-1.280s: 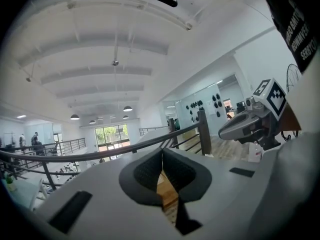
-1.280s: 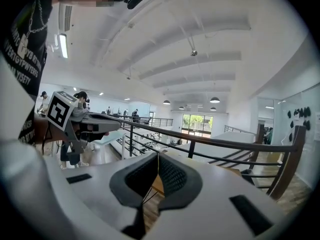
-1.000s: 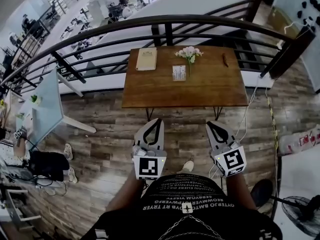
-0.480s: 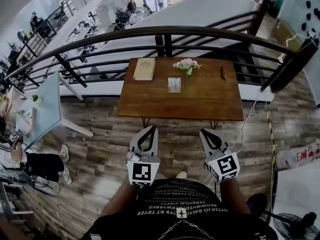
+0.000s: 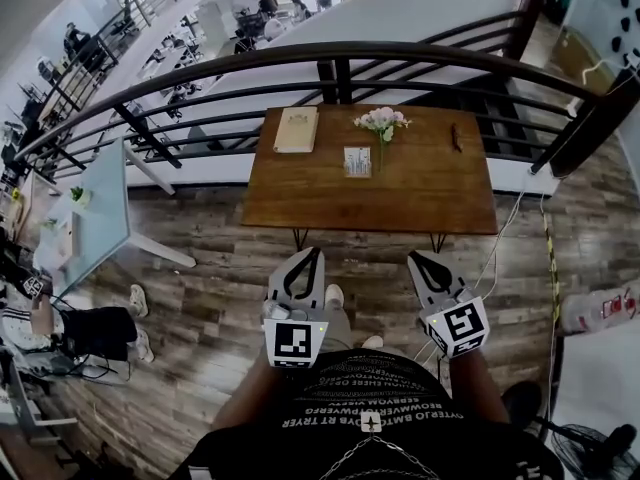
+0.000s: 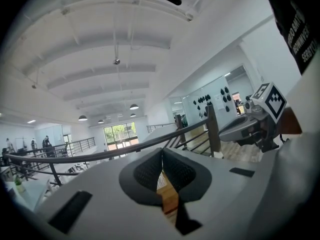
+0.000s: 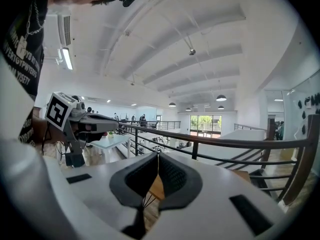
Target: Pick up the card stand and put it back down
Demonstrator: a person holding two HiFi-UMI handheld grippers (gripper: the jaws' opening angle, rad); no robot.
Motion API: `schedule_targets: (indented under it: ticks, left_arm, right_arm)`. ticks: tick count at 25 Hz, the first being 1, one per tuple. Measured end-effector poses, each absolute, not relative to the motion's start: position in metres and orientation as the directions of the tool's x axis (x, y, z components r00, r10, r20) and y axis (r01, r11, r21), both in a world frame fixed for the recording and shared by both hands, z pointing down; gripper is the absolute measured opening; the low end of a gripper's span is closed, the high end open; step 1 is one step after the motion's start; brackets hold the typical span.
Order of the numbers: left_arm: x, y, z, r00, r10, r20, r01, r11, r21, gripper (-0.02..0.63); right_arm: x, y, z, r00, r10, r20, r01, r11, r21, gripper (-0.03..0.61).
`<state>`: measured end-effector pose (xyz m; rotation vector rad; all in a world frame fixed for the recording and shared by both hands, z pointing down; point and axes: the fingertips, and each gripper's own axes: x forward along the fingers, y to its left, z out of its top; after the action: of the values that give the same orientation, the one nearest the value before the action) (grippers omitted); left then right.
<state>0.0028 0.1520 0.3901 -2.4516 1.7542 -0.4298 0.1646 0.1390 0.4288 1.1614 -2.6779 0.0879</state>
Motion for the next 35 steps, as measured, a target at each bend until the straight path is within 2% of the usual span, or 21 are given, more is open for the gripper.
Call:
schedule_targets:
  ticks: [12,35]
  left_arm:
    - [-0.010,0.099,0.402,0.348,-0.920,0.182,-0.898,-0.382,-0.216,0.028]
    - [-0.032,-0.070,0.423,0.439,-0.870,0.225,-0.865,-0.477,-0.153,0.028]
  right_arm:
    - [0.146,0.093,0.436,-0.634,-0.729,0.258,-0.749,0.662,0.027,0.017]
    - [0.113,-0.052,0.453,-0.575,-0.741,0.348,-0.782,0.622,0.032,0.017]
